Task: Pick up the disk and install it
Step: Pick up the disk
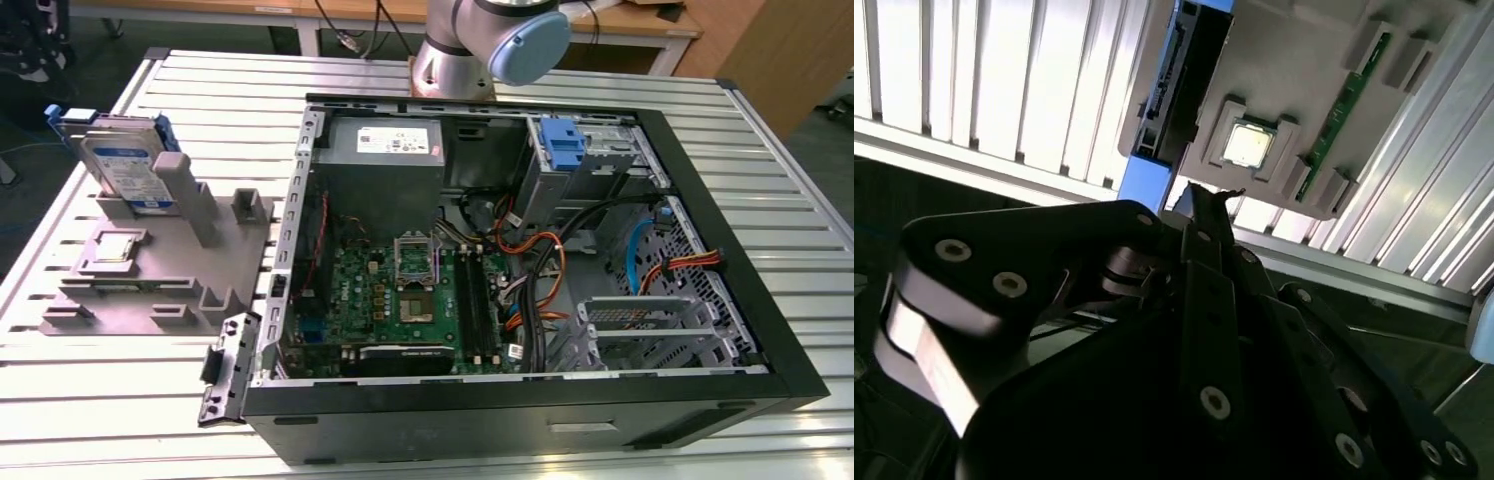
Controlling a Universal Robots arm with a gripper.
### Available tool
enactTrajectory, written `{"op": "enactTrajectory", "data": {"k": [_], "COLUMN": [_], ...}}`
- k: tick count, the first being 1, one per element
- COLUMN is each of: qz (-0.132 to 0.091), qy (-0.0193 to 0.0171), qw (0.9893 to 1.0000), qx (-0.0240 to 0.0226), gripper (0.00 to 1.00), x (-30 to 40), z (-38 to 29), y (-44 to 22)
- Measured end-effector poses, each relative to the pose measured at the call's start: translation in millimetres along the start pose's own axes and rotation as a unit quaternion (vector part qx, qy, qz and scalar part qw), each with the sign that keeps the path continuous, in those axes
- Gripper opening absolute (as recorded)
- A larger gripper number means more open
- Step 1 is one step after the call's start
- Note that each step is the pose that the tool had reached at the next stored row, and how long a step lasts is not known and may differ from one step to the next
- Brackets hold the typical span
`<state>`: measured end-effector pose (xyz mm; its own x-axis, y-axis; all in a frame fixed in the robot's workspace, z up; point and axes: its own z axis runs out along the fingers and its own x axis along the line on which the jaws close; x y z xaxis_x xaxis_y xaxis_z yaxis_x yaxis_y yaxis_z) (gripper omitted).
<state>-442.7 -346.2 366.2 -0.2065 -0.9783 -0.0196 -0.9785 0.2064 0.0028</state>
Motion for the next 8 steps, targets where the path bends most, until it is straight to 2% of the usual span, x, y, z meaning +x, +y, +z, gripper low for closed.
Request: {"op": "enactTrajectory", "data": {"k": [3, 8], "qz": [-0.022, -0.031], "qy": [-0.0015, -0.008], "qw": [0.9998, 0.9995], "qx": [-0.0006, -0.0022], "gripper": [0.1, 0.1], "x": [0.1, -1.4], "z": [1.2, 3.3], "y": [0.0, 0.5]}}
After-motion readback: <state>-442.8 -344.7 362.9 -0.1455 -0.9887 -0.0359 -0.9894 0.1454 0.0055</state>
